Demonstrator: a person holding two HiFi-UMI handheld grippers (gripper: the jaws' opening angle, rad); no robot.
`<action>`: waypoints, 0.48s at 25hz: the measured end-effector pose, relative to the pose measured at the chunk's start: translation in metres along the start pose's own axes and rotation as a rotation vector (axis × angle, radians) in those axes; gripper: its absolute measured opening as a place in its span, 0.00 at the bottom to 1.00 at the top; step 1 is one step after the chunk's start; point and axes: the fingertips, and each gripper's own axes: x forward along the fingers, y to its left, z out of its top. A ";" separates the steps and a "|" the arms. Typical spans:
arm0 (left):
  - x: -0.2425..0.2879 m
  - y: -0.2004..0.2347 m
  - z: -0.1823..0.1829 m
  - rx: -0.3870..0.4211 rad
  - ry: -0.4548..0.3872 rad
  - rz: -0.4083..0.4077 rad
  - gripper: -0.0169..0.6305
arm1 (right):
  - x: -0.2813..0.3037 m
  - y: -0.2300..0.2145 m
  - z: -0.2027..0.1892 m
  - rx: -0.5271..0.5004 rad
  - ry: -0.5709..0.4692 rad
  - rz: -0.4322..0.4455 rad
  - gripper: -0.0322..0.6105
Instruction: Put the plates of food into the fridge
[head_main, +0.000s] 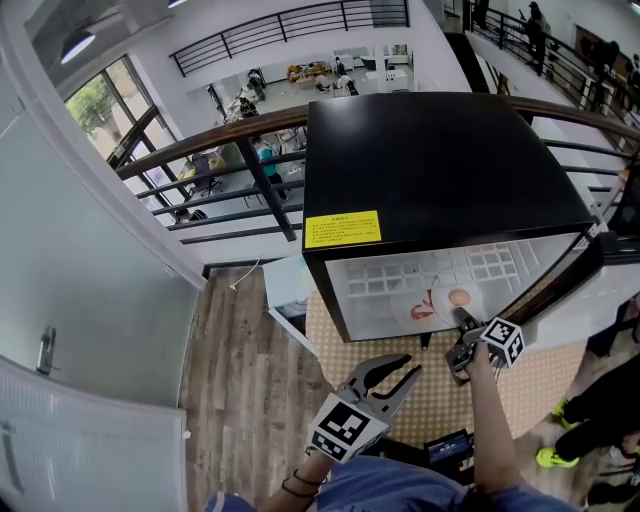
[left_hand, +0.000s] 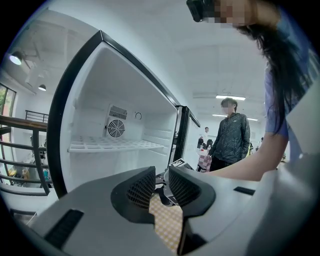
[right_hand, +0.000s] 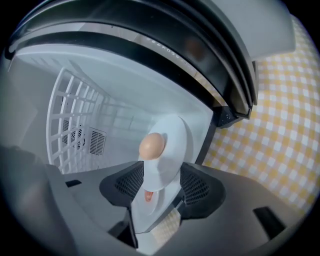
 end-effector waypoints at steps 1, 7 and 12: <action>0.000 0.000 0.000 0.000 0.000 0.001 0.17 | -0.001 0.000 0.000 0.003 0.001 0.001 0.40; -0.001 0.001 -0.001 -0.003 0.002 0.012 0.17 | -0.008 -0.006 -0.004 -0.022 0.019 -0.030 0.40; -0.001 0.002 0.001 -0.006 0.000 0.023 0.17 | -0.019 -0.008 -0.009 -0.001 0.027 -0.022 0.40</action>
